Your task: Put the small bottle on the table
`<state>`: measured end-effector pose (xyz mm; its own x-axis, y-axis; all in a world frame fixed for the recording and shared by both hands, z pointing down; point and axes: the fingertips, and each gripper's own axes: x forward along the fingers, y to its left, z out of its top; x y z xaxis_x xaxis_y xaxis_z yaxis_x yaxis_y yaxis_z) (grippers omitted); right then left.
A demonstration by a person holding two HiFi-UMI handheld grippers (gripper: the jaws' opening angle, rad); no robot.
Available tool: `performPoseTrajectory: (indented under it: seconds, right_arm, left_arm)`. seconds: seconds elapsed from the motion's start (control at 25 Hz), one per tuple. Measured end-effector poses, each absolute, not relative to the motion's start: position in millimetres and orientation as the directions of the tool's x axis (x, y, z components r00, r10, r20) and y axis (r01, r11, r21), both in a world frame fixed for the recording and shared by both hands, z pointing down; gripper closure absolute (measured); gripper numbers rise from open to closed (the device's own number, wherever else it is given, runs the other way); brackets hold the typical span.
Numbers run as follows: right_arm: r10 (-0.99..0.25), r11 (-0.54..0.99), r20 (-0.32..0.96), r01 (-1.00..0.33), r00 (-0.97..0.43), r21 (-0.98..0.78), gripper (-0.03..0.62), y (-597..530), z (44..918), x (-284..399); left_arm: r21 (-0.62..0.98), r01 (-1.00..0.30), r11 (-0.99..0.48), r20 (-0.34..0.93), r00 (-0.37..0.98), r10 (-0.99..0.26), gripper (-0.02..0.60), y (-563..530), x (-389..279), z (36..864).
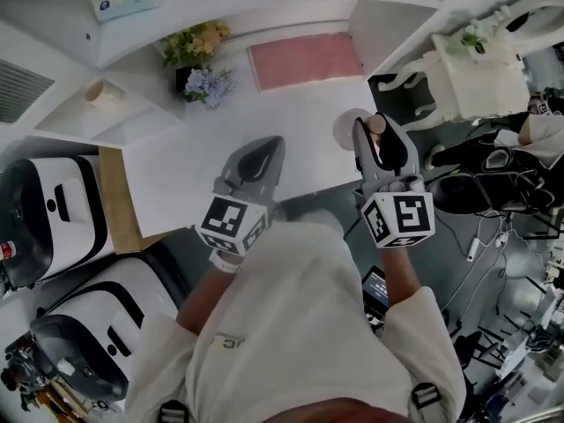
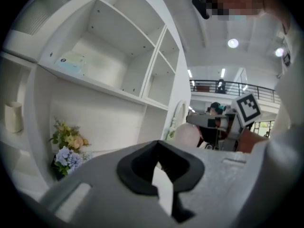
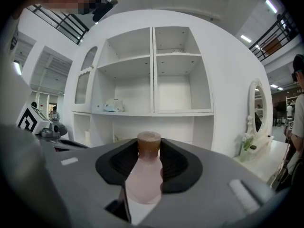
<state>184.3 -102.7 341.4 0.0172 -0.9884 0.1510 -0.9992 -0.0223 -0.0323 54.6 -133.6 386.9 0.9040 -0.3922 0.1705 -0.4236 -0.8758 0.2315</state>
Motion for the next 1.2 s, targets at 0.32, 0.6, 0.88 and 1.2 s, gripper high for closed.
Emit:
performPoseTrajectory:
  seconds: [0.32,0.6,0.88,1.2]
  right_arm:
    - [-0.989,0.08,0.129,-0.997,-0.078,0.005,0.454,-149.8,304.3,216.6]
    - [-0.981,0.162,0.109,-0.987,-0.159,0.022,0.454,-175.8,271.3,229.2]
    - [-0.977,0.203,0.071,-0.978,-0.2,0.041,0.454,-202.5,243.6,248.8]
    - [-0.978,0.207,0.05,-0.976,-0.204,0.063,0.454,-227.5,210.5,271.2]
  left_arm:
    - [0.196,-0.435,-0.879,0.193,0.896,-0.4,0.58,-167.4,103.3,360.3]
    - [0.172,-0.439,-0.882,0.209,0.891,-0.403,0.581,-179.8,133.2,337.5]
    - [0.148,-0.462,-0.875,0.19,0.881,-0.433,0.581,-190.7,149.5,321.6]
    - [0.145,-0.441,-0.886,0.159,0.894,-0.419,0.581,-194.6,175.7,301.4]
